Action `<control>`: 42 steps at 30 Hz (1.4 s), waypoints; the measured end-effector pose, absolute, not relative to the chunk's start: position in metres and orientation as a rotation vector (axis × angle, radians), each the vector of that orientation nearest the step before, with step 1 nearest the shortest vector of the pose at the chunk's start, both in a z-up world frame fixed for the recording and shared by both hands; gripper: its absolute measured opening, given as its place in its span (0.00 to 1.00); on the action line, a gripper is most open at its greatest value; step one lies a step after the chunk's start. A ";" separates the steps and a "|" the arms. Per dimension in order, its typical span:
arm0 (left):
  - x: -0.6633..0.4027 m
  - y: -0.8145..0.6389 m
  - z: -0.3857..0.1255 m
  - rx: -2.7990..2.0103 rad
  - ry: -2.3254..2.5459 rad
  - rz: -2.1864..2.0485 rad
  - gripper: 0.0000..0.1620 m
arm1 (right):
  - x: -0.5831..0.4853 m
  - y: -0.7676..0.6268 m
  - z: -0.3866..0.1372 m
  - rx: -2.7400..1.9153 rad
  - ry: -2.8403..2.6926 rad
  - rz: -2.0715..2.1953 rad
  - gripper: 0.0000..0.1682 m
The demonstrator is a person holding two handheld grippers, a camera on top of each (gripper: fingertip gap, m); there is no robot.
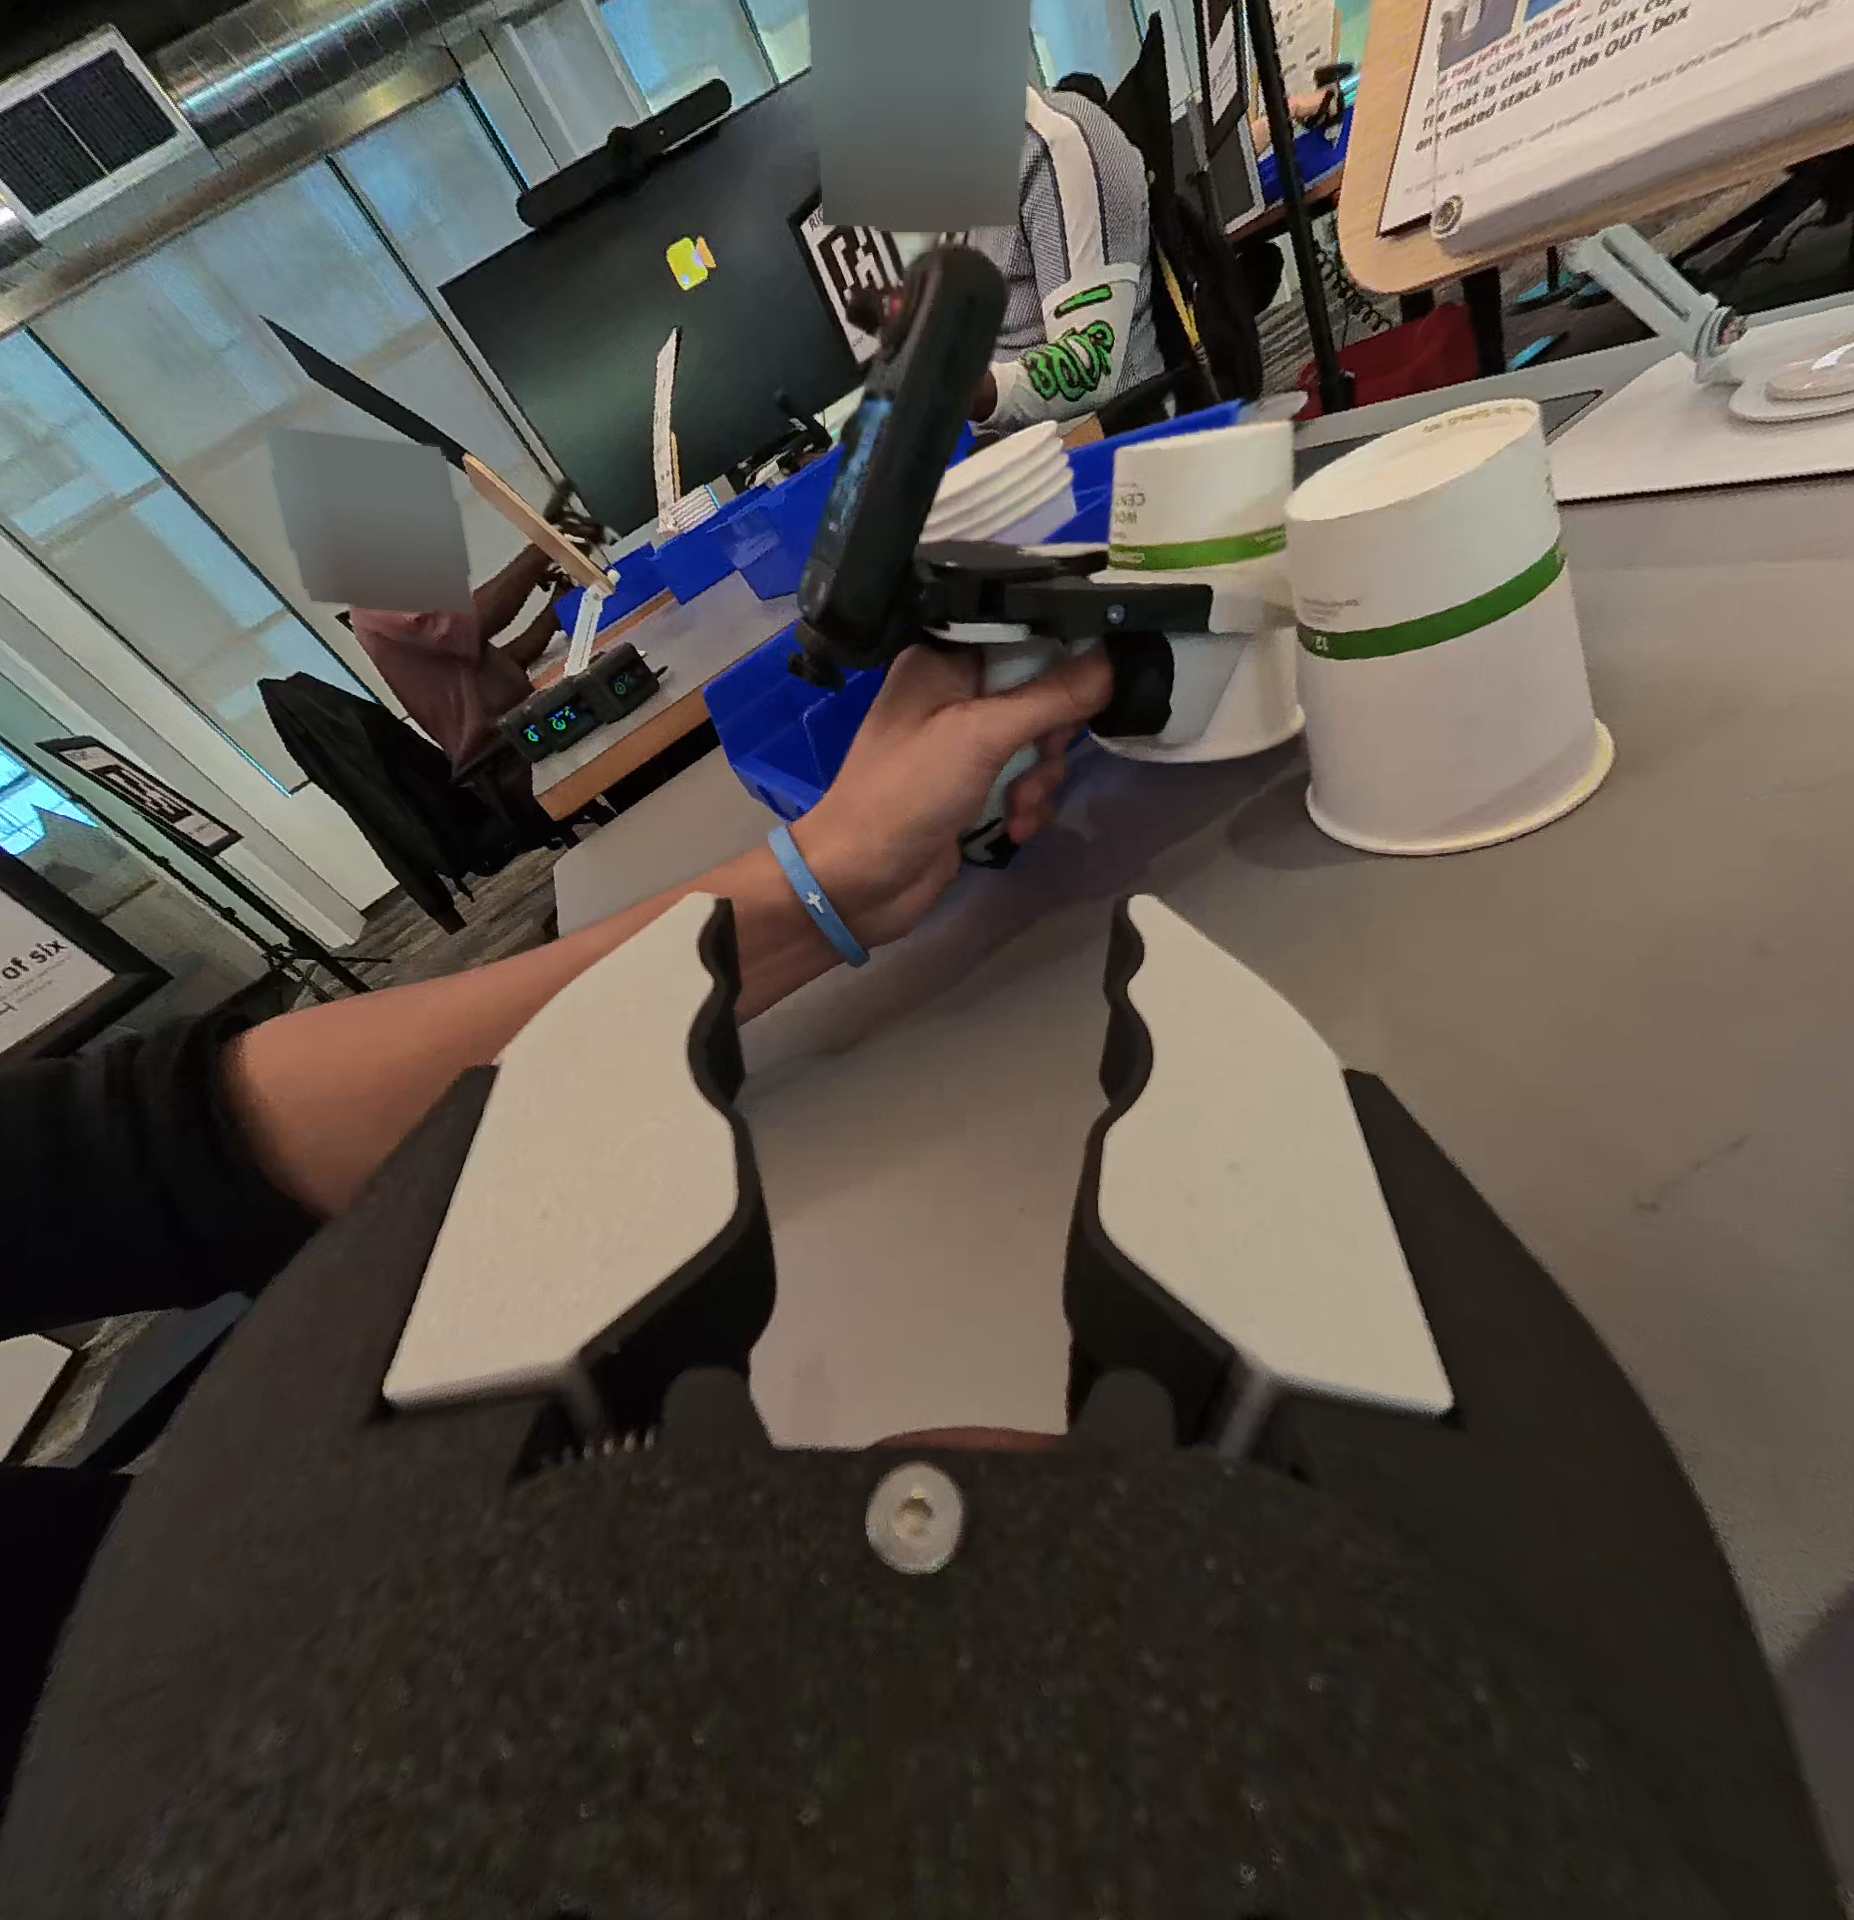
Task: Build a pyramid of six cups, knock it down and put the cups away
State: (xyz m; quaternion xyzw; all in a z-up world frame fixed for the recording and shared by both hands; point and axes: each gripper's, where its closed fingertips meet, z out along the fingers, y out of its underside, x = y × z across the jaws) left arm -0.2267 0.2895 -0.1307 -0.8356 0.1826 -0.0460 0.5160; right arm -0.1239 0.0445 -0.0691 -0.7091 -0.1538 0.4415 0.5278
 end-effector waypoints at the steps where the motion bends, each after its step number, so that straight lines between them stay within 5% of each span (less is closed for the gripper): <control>1: -0.227 0.289 -0.136 -2.030 0.441 -0.117 0.54 | -0.124 0.045 -0.070 -1.697 -0.365 1.066 0.39; 20: -0.221 0.272 -0.153 -2.102 0.429 -0.269 0.57 | -0.125 0.043 -0.073 -1.721 -0.361 1.105 0.38; 27: -0.238 0.237 -0.033 -1.929 0.474 -0.239 0.60 | -0.124 0.043 -0.074 -1.727 -0.373 1.103 0.38; 28: -0.245 0.232 -0.012 -1.920 0.517 -0.247 0.56 | -0.125 0.043 -0.074 -1.726 -0.375 1.105 0.38; 30: -0.260 0.224 0.013 -1.947 0.714 -0.261 0.33 | -0.127 0.042 -0.074 -1.726 -0.380 1.113 0.38; 36: -0.350 0.255 -0.022 -2.096 1.510 0.045 0.36 | -0.136 0.040 -0.084 -1.757 -0.436 1.091 0.38; 42: -0.380 0.274 -0.048 -2.218 1.772 -0.005 0.18 | -0.147 0.035 -0.082 -1.735 -0.475 1.126 0.38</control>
